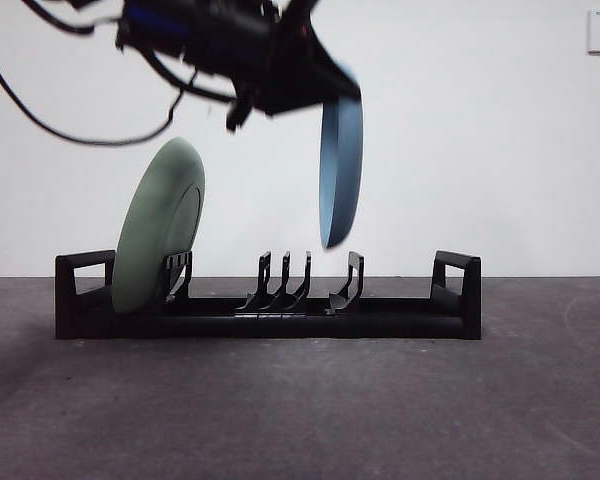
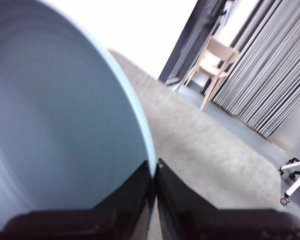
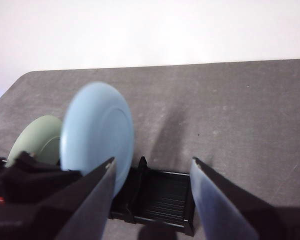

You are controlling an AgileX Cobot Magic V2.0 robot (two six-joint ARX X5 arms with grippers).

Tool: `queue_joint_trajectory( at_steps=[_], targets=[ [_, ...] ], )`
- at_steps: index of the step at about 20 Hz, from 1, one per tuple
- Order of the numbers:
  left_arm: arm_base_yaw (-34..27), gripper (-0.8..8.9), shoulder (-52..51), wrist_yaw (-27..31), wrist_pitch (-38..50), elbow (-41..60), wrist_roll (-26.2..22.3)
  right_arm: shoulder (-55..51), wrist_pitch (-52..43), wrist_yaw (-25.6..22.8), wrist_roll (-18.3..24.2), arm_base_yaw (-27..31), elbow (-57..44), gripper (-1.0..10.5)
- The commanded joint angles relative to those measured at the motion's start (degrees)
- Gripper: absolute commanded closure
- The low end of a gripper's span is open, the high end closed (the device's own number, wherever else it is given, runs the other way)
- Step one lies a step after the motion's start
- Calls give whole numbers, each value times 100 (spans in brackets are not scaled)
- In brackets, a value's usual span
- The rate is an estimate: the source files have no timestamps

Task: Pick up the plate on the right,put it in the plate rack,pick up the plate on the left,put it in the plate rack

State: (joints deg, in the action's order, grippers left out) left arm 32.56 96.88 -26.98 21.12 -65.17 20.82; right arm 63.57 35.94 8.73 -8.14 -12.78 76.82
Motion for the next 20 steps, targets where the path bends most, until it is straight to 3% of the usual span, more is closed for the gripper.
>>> queue_joint_trajectory(
  at_steps=[1, 17, 20],
  targets=[
    [-33, 823, 177, -33, 103, 20, 15, 17, -72, -33, 11, 2, 2, 698],
    [-26, 804, 417, 140, -1045, 20, -675, 17, -105, -28, 9, 2, 2, 698],
    [-24, 628, 417, 149, -1290, 20, -754, 17, -103, -26, 9, 2, 2, 698]
  ],
)
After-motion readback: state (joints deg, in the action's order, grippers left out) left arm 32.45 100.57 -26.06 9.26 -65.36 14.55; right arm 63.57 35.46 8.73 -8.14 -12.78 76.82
